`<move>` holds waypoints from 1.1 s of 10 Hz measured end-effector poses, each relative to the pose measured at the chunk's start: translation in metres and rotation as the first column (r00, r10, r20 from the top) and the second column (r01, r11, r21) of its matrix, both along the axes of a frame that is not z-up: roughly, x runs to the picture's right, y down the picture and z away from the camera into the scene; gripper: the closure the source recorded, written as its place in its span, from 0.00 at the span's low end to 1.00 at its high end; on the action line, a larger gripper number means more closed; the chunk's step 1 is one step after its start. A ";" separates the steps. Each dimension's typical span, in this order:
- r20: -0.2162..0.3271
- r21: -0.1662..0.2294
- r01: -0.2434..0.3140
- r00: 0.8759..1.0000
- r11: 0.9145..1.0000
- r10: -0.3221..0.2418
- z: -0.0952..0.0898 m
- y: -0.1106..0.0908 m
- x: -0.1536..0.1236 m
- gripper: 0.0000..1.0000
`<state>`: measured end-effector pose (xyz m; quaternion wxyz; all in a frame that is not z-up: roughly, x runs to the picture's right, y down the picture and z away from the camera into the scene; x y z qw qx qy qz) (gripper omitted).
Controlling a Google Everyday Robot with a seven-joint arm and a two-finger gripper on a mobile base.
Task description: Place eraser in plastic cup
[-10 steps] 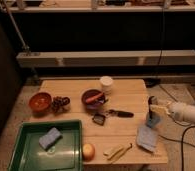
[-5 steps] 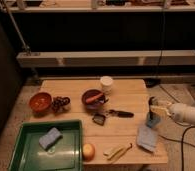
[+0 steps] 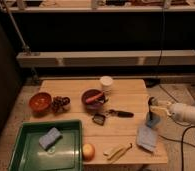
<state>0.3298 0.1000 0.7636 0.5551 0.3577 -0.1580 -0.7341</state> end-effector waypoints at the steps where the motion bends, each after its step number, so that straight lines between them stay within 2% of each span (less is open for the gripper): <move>1: 0.002 0.002 0.004 1.000 1.000 -0.004 0.000 0.001 0.001 0.23; 6: 0.013 0.009 0.016 1.000 1.000 -0.016 -0.001 0.000 0.003 0.20; 11: -0.016 0.028 -0.020 1.000 0.999 0.021 -0.005 -0.005 0.012 0.20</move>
